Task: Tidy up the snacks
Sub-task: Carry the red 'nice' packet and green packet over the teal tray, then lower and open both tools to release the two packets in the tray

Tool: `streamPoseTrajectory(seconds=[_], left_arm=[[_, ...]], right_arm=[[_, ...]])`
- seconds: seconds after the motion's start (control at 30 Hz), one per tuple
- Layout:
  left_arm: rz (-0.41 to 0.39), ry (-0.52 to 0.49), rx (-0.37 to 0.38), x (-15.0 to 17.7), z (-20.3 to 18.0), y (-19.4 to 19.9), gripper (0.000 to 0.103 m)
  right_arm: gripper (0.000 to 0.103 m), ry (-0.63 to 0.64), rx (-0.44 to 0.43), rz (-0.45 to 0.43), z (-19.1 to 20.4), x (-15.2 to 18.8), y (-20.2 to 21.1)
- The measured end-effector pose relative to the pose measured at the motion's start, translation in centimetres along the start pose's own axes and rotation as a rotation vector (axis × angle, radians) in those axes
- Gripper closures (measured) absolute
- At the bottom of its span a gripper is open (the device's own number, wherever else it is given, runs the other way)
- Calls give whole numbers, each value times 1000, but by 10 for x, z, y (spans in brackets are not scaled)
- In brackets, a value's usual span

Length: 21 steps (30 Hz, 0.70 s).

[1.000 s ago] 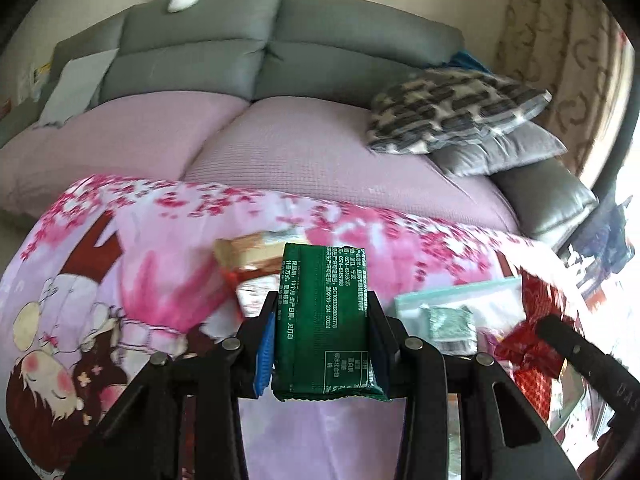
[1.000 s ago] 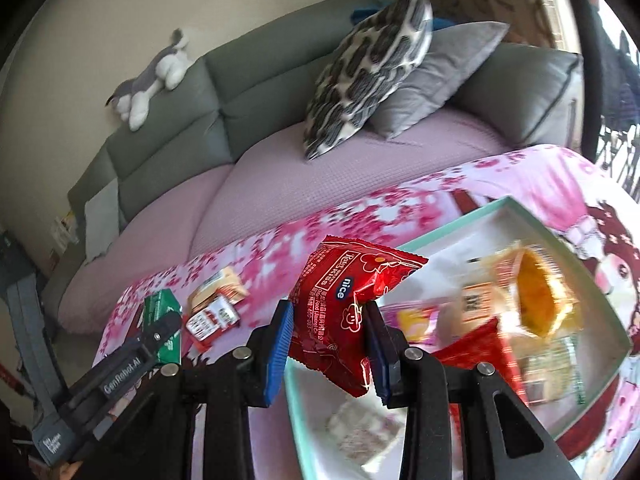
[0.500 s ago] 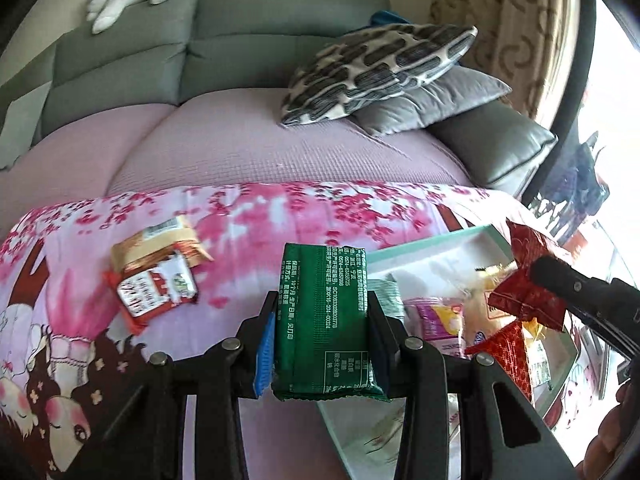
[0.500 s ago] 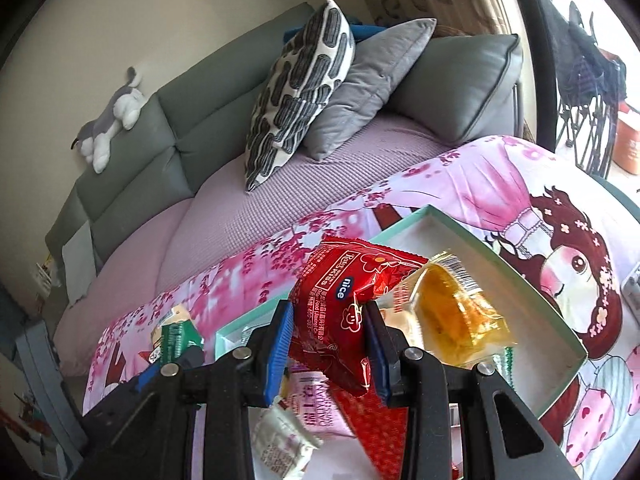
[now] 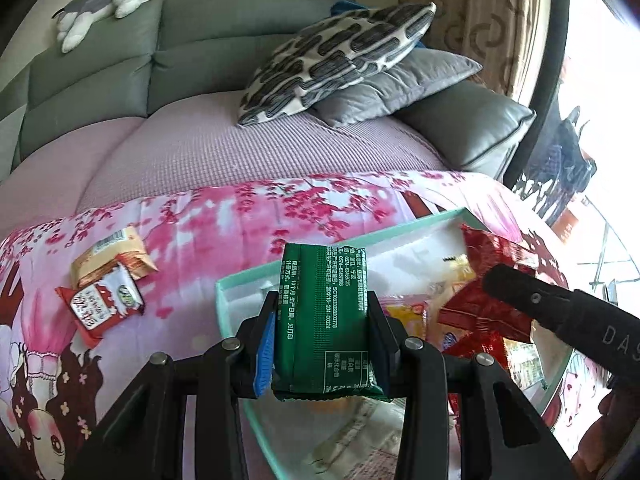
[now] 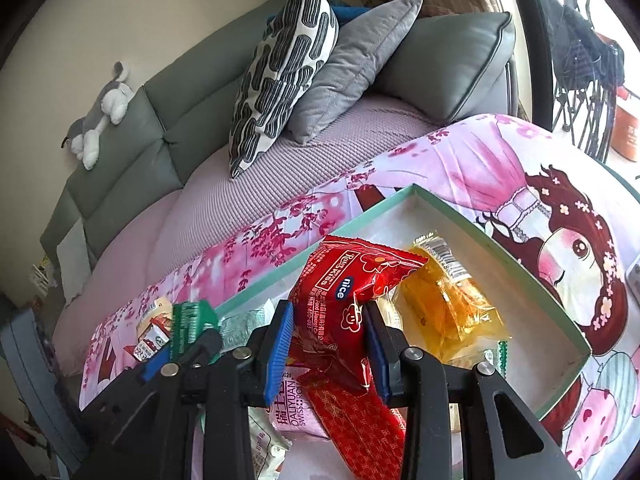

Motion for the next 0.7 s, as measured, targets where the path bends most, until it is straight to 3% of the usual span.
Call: streamPoseTrajectory(seconds=[0.5, 0.6, 0.7], left_arm=[[22, -57, 0, 10, -22, -9, 61], [28, -63, -5, 10, -22, -8, 56], [26, -63, -12, 11, -21, -4, 49]], right_arm=[[62, 25, -30, 57, 10, 10, -12], [53, 21, -24, 68, 8, 10, -13], [51, 23, -11, 71, 6, 10, -12]])
Point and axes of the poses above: each gripper's, at about its wrist camera, not at the fingertips, and y roughly against the way its jaws point, z to its left, x to its underside, the point moved 8 cm from there along -y, roughly the way its jaws point, and after that the axes turned 4 degrees about y, right-handed, at the moved point
